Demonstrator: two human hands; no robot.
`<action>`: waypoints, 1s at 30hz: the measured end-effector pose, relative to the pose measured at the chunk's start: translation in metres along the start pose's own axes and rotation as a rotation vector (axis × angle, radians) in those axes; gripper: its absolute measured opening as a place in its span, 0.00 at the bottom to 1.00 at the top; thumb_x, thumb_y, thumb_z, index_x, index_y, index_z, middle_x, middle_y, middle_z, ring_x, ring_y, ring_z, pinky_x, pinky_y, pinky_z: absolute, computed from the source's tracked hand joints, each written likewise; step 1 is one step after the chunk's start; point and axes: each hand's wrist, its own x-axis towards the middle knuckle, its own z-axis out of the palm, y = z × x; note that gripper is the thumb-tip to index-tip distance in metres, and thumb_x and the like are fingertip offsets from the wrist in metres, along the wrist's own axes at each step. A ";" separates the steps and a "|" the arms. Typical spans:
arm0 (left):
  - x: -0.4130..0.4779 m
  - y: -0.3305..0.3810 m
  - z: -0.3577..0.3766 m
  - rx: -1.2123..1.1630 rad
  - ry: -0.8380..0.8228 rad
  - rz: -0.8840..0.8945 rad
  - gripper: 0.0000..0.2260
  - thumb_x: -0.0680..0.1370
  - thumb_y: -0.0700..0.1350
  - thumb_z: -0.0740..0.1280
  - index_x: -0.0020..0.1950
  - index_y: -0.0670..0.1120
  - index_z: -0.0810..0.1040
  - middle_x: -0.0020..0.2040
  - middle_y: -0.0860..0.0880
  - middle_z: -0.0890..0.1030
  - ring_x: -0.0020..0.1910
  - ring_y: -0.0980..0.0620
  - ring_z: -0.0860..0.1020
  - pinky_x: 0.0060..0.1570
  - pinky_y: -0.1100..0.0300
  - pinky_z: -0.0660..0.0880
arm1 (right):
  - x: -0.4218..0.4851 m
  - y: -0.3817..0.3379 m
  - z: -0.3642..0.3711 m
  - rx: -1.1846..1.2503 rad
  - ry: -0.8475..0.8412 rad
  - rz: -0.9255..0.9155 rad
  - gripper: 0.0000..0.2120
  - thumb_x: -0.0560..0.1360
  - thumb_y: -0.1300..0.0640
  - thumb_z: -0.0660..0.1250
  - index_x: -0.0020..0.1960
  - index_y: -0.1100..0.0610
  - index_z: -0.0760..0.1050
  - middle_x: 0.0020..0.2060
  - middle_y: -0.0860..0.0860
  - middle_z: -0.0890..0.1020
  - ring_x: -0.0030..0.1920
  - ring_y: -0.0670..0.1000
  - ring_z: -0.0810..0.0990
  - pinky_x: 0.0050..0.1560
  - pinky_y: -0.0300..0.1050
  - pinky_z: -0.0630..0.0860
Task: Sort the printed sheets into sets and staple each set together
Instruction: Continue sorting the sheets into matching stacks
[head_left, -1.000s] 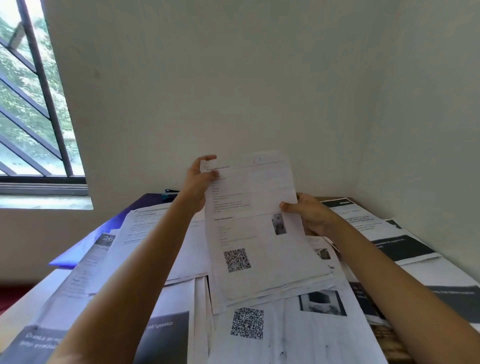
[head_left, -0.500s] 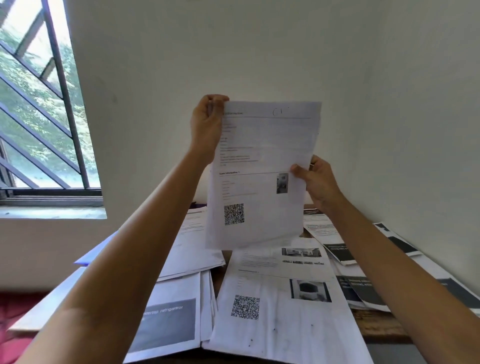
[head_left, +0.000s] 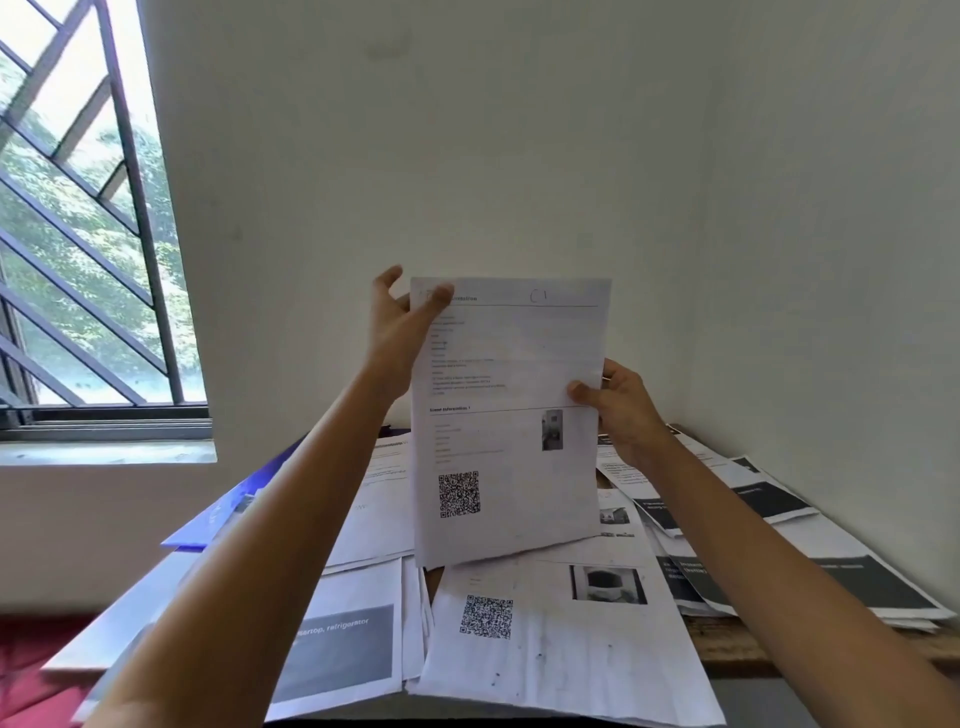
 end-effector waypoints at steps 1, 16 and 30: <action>-0.002 -0.003 -0.005 -0.055 -0.015 -0.074 0.32 0.76 0.47 0.71 0.73 0.47 0.57 0.54 0.44 0.81 0.45 0.49 0.82 0.44 0.54 0.81 | 0.000 0.000 0.000 0.011 0.010 0.005 0.14 0.74 0.69 0.67 0.57 0.59 0.76 0.45 0.50 0.83 0.41 0.47 0.83 0.39 0.43 0.82; -0.012 -0.023 -0.017 0.002 -0.166 -0.122 0.04 0.77 0.36 0.67 0.48 0.44 0.79 0.40 0.49 0.85 0.39 0.50 0.83 0.36 0.56 0.81 | 0.011 -0.033 0.002 -0.032 -0.156 0.033 0.16 0.73 0.69 0.68 0.56 0.54 0.77 0.47 0.49 0.84 0.44 0.49 0.83 0.47 0.49 0.81; -0.040 -0.059 -0.022 0.144 -0.345 -0.177 0.09 0.77 0.44 0.70 0.57 0.48 0.77 0.53 0.43 0.83 0.51 0.41 0.82 0.45 0.49 0.81 | -0.006 0.025 0.012 -0.153 0.023 0.058 0.11 0.77 0.65 0.65 0.58 0.56 0.77 0.51 0.57 0.83 0.48 0.57 0.82 0.49 0.53 0.80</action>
